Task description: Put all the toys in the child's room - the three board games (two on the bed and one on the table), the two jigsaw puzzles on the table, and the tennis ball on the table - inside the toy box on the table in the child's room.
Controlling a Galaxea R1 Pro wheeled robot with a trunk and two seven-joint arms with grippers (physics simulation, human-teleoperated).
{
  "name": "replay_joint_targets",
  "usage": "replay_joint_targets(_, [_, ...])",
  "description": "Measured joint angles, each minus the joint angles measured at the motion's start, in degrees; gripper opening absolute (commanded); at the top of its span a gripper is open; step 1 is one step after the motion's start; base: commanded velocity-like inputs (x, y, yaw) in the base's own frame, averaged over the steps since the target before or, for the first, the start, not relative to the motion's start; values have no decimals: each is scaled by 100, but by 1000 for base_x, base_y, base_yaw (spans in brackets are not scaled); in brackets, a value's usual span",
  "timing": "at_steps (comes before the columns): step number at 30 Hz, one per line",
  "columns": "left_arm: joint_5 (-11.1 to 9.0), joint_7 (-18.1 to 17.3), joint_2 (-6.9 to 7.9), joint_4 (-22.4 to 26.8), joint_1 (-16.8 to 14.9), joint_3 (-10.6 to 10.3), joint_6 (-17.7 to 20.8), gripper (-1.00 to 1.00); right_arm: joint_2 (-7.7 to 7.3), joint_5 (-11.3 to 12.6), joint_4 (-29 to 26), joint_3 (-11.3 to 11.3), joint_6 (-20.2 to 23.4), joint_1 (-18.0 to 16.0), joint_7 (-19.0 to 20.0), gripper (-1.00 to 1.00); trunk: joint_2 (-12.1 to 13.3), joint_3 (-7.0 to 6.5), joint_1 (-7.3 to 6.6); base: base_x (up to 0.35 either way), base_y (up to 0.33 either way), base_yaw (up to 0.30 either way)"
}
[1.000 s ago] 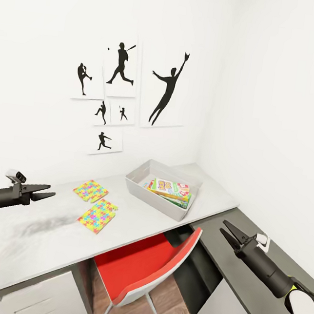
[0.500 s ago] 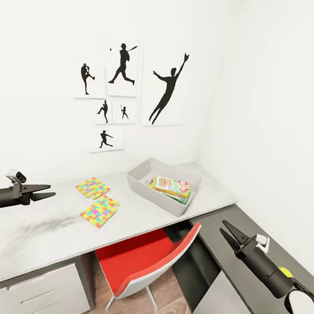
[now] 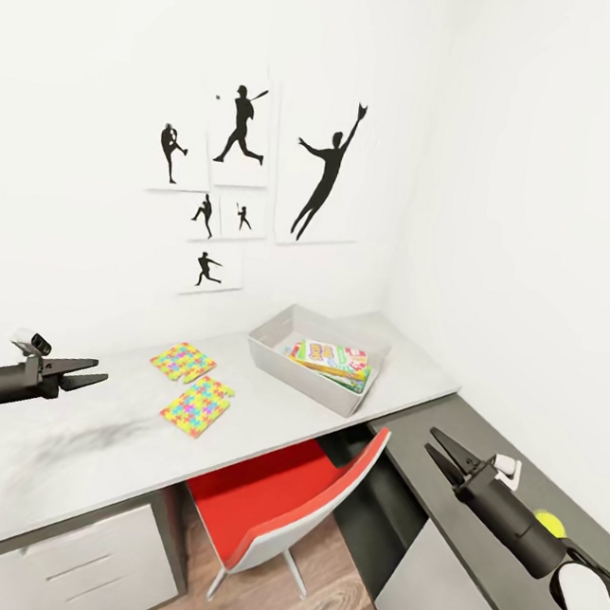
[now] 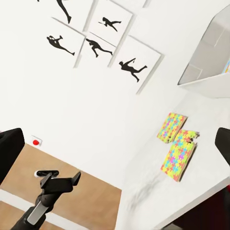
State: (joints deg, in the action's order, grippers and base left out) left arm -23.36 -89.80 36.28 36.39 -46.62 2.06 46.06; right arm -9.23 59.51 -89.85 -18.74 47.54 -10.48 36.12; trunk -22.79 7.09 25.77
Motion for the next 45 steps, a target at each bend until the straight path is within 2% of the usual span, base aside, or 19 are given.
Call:
replay_joint_targets(7, [-2, 0, 1, 1, 2, 1, -4, 100, 1, -3, -4, 8, -65, 4, 2, 100, -1, -3, -2, -52, 14, 120])
replay_joint_targets(25, [7, 1, 1, 1, 2, -7, -2, 100, 0, -3, -5, 19, -76, 0, -6, 100, 0, -41, -2, -2, 1, 261])
replay_joint_targets(42, [22, 0, 0, 0, 0, -5, -9, 100, 0, -9, -23, 29, -77, 5, -12, 100, 0, -44, -2, -15, 6, 13])
replay_joint_targets(45, [20, 0, -3, 0, 0, -7, -9, 100, 0, -82, -42, 133, -78, 3, -69, 100, 0, -44, -2, -16, 8, 0])
